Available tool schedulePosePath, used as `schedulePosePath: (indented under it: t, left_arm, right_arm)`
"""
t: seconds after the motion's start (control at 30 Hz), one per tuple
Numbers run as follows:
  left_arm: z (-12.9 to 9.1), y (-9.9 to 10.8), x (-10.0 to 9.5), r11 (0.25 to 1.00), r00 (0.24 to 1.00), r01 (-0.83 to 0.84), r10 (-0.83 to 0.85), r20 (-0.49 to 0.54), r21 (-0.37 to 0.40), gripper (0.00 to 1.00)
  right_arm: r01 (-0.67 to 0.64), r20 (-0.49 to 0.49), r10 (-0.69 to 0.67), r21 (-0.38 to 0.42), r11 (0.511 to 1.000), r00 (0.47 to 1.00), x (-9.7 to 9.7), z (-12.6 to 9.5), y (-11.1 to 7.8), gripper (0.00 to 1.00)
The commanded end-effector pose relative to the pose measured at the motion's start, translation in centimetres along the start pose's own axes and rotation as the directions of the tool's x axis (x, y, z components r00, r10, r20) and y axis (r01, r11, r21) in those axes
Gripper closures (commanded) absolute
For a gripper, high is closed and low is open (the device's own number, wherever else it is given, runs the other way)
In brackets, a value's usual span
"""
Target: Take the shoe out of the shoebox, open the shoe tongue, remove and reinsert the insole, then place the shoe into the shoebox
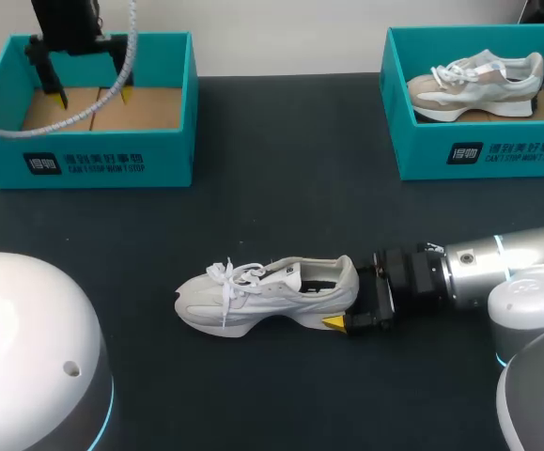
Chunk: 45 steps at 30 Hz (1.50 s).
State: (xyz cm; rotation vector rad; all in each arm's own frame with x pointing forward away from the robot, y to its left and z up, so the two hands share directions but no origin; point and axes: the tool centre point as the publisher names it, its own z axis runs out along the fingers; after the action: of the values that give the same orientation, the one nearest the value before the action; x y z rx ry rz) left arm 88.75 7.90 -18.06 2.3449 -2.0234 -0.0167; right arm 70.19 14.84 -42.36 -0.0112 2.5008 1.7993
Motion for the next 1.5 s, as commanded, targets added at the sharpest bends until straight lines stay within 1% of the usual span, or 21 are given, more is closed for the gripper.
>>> schedulePosePath:
  t: [0.03,0.07,0.1,0.17,0.3,0.57,0.6,0.77,0.97,1.03,1.23,1.37,1.5]
  left_arm:
    - [0.4,5.3,0.8,0.995,1.000,0.018,-0.017,-0.014,0.095,0.00]
    - [0.7,6.3,1.4,0.996,1.000,0.013,-0.012,-0.012,0.092,0.00]
    - [0.8,6.8,1.6,0.996,1.000,0.014,-0.013,-0.011,0.089,0.00]
    - [1.5,8.4,2.6,0.996,1.000,0.009,-0.010,0.010,0.084,0.00]
    - [2.4,10.8,4.3,0.996,0.999,0.006,-0.009,0.034,0.084,0.00]
    - [3.9,16.3,8.3,0.996,0.999,-0.022,0.019,0.041,0.082,0.00]
    - [4.0,16.8,8.7,0.997,0.999,-0.032,0.029,0.040,0.073,0.00]
    - [5.1,19.3,10.8,0.996,0.997,-0.051,0.046,0.065,0.077,0.00]
    - [6.0,20.9,13.1,0.995,0.996,-0.080,0.077,0.055,0.063,0.00]
    - [6.5,21.3,14.2,0.994,0.994,-0.089,0.085,0.065,0.060,0.00]
    - [8.1,21.6,16.8,0.994,0.992,-0.100,0.096,0.083,0.046,0.00]
    - [9.1,21.5,18.3,0.992,0.990,-0.118,0.113,0.089,0.045,0.00]
    - [10.2,22.0,19.8,0.990,0.985,-0.136,0.132,0.111,0.030,0.00]
  right_arm:
    - [0.000,0.002,0.000,0.003,1.000,1.000,-0.2,0.7,-0.3,1.00]
    - [0.000,0.002,0.000,0.003,1.000,1.000,-0.2,0.7,-0.3,1.00]
    - [0.000,0.002,0.000,0.003,1.000,1.000,-0.2,0.7,-0.3,1.00]
    - [0.000,0.002,0.000,0.003,1.000,1.000,-0.2,0.7,-0.3,1.00]
    - [0.000,0.002,0.000,0.003,1.000,1.000,-0.2,0.7,-0.3,1.00]
    - [0.000,0.002,0.000,0.003,1.000,1.000,-0.2,0.7,-0.3,1.00]
    - [0.000,0.002,0.000,0.003,1.000,1.000,-0.2,0.7,-0.3,1.00]
    - [0.000,0.002,0.000,0.003,1.000,1.000,-0.2,0.7,-0.3,1.00]
    - [0.000,0.002,0.000,0.003,1.000,1.000,-0.2,0.7,-0.3,1.00]
    - [0.000,0.002,0.000,0.003,1.000,1.000,-0.2,0.7,-0.3,1.00]
    - [0.000,0.002,0.000,0.003,1.000,1.000,-0.2,0.7,-0.3,1.00]
    - [0.000,0.002,0.000,0.003,1.000,1.000,-0.2,0.7,-0.3,1.00]
    - [0.000,0.002,0.000,0.003,1.000,1.000,-0.2,0.7,-0.3,1.00]
